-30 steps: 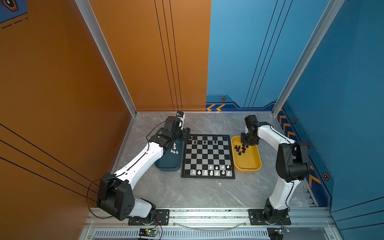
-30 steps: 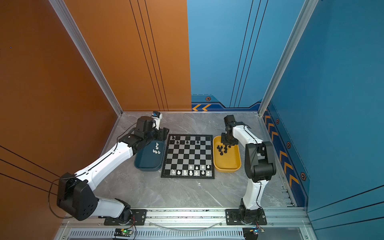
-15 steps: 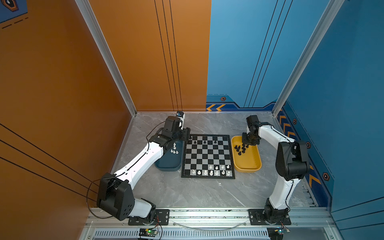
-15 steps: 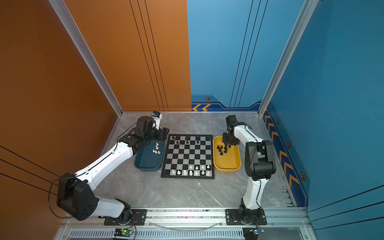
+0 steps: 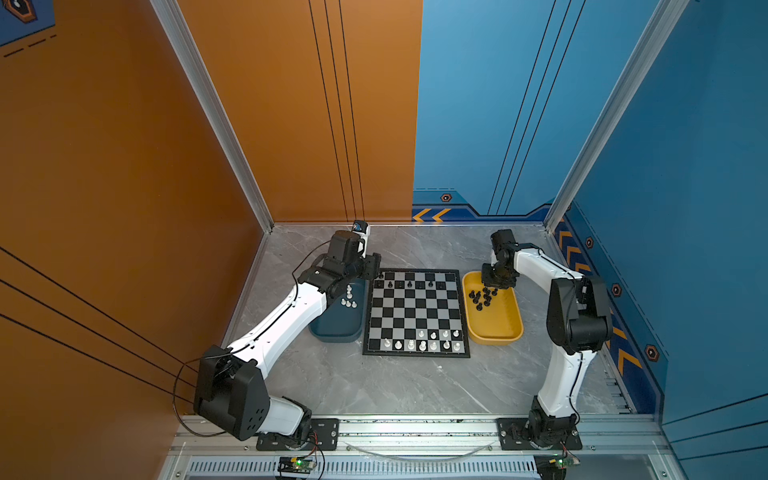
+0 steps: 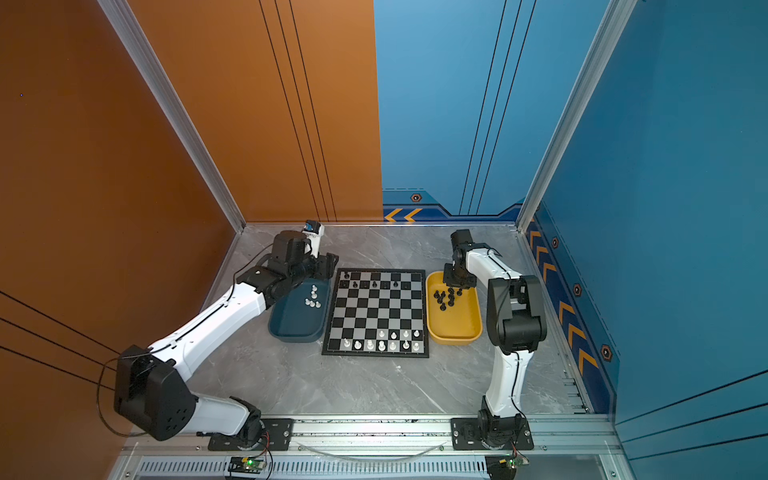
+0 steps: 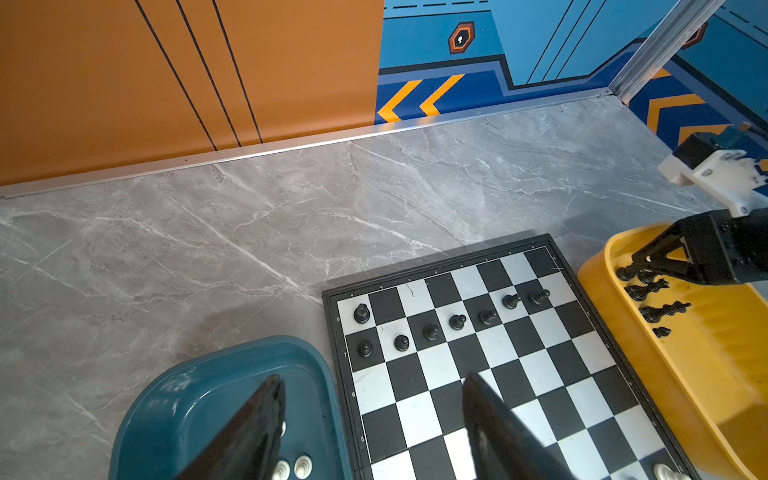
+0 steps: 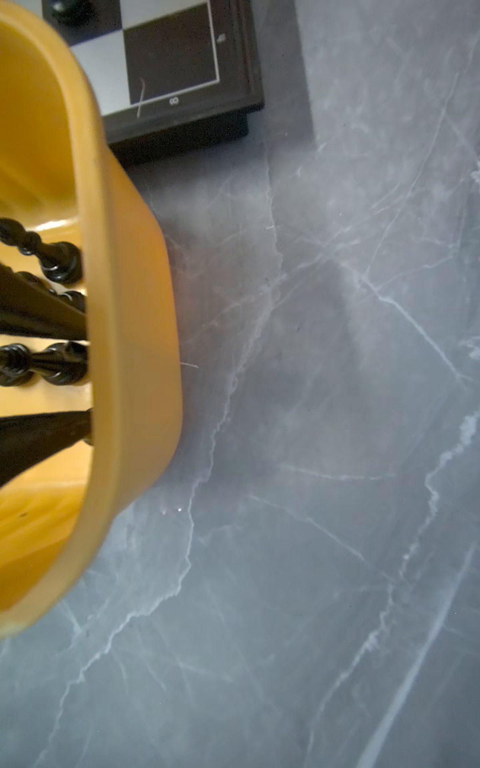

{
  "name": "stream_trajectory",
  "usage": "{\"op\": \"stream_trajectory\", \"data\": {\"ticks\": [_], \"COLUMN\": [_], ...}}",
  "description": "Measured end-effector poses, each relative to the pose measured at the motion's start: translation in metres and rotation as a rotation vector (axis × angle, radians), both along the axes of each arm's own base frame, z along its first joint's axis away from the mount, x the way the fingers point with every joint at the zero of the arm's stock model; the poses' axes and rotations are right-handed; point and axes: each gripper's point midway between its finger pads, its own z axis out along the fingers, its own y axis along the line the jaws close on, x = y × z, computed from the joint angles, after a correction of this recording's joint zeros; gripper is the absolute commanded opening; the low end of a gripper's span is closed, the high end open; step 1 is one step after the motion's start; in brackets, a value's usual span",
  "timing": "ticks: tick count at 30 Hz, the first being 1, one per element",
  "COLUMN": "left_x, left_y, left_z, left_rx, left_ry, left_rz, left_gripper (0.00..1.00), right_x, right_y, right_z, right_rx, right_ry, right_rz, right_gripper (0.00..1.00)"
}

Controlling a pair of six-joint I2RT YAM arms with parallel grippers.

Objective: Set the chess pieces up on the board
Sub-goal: 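Lift the black piece up out of the yellow tray with the right gripper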

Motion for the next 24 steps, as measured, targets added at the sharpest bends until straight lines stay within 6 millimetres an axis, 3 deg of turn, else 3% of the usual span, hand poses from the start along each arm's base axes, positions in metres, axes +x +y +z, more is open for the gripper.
{"op": "stream_trajectory", "data": {"ticks": [24], "left_x": [-0.0009], "left_y": [0.0004], "left_z": [-0.0016], "left_rx": [0.003], "left_ry": [0.007], "left_rz": [0.000], "left_gripper": [0.69], "right_x": [-0.0013], "right_y": [0.0052], "right_z": [-0.0093], "right_rx": [0.029], "right_ry": [0.025], "right_rz": [0.005], "right_gripper": [0.23]}}
